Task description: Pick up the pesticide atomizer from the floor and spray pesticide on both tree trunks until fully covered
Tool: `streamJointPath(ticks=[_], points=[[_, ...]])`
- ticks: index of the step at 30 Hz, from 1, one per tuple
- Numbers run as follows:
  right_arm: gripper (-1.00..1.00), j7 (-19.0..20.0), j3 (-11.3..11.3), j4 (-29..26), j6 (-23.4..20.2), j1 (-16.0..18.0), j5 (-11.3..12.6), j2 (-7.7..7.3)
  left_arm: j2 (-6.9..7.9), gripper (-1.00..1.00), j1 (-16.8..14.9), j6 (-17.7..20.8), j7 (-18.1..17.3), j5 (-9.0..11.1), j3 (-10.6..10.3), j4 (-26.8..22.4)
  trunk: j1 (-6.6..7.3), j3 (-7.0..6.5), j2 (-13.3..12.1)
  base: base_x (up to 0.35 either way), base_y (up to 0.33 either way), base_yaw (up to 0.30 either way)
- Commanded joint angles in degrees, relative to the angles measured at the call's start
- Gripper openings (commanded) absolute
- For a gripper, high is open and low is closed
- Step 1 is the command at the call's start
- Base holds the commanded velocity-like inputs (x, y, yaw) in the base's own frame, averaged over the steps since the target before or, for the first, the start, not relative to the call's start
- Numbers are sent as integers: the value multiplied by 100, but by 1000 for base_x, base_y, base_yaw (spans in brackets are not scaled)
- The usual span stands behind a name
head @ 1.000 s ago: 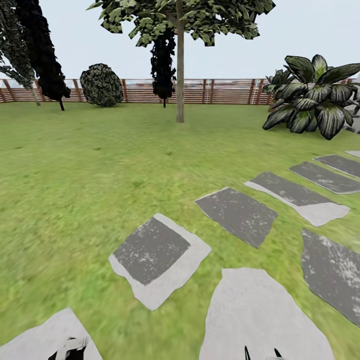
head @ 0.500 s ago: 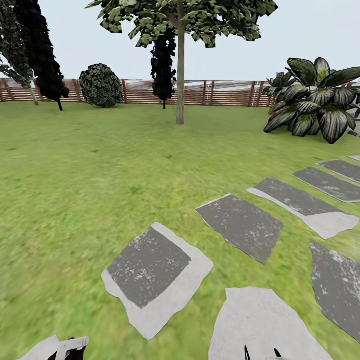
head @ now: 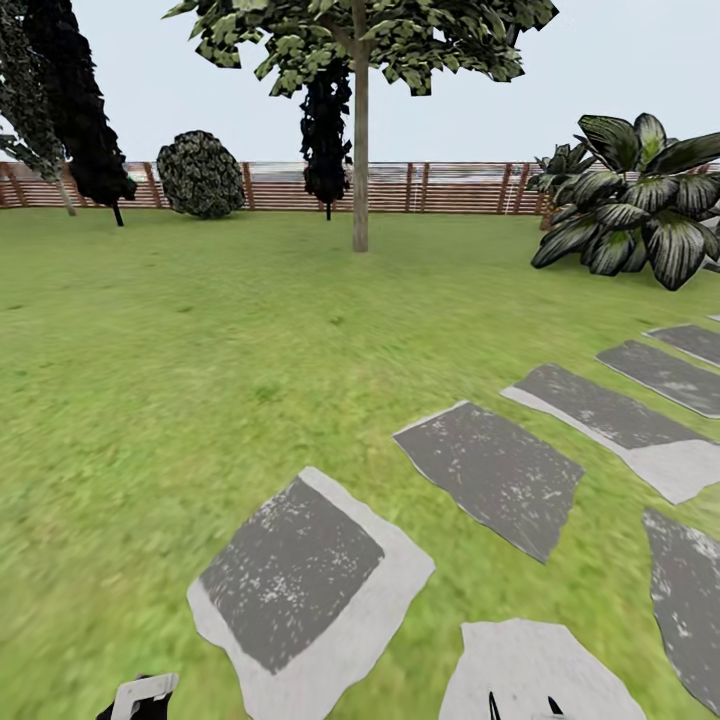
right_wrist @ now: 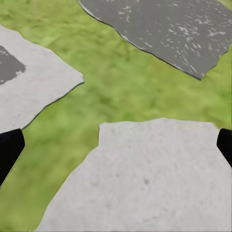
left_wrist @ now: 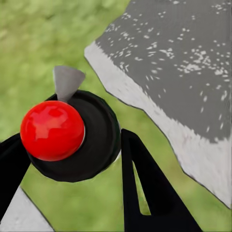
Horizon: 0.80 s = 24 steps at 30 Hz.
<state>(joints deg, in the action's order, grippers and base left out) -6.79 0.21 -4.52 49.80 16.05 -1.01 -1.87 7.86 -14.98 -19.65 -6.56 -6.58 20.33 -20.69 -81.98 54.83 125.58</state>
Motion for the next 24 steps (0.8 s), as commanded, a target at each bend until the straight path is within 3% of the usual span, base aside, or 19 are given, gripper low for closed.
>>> streamJointPath(ticks=[1,24], points=[[100,-24,5,3,13,3,-13,1,-3,-100,-5,-22,-30,-59,50,4,-3,5,2,340,0,0],[100,-24,5,3,13,3,-13,2,-3,-100,-5,-22,-30,-58,50,4,-3,5,2,340,0,-17]])
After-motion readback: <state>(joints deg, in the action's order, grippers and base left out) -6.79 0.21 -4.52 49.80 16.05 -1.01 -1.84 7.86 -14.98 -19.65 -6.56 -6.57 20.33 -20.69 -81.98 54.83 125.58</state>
